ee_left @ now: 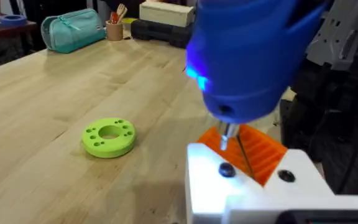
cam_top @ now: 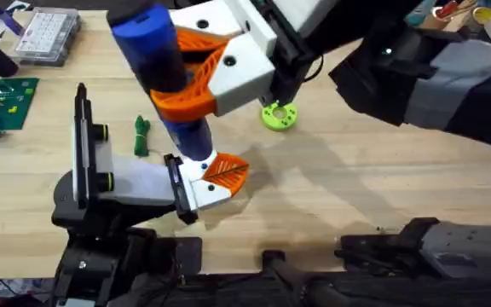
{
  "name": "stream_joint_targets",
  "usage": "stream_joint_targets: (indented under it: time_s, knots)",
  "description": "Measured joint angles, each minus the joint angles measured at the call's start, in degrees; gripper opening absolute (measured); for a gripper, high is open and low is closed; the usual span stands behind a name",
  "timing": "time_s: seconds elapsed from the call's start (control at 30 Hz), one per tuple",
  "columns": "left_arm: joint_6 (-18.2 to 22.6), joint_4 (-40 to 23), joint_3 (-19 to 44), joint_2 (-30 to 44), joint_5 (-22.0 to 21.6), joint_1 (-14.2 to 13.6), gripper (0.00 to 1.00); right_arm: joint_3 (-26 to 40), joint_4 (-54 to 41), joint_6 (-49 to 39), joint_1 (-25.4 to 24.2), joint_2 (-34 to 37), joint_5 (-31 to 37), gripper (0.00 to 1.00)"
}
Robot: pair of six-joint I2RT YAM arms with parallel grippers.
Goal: Pick up the gripper from the table and insert it into the empty holder that is missing its gripper. Then pick up a screw, insert it into the mounting hole, and use the screwdriver to tighten it. Finally, clean up the table by picking up the vegetable and placing it into the bucket.
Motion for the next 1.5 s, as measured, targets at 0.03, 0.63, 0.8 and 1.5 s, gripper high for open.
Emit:
stream_joint_targets:
  time_s: [0.03, 0.63, 0.8, 1.5]
  knots:
    - [0.0, 0.0, 0.0, 0.0, 0.0, 0.0, 0.021, -0.1, 0.1, 0.0, 0.0, 0.0, 0.2, 0.045]
    - [0.0, 0.0, 0.0, 0.0, 0.0, 0.0, 0.019, -1.0, 0.3, 0.0, 0.8, 0.0, 0.9, 0.045]
    - [0.0, 0.0, 0.0, 0.0, 0.0, 0.0, 0.019, -1.3, 0.3, 0.0, 0.9, 0.0, 0.9, 0.045]
    - [0.0, 0.0, 0.0, 0.0, 0.0, 0.0, 0.021, -2.1, 0.3, 0.0, 0.9, 0.0, 2.2, 0.046]
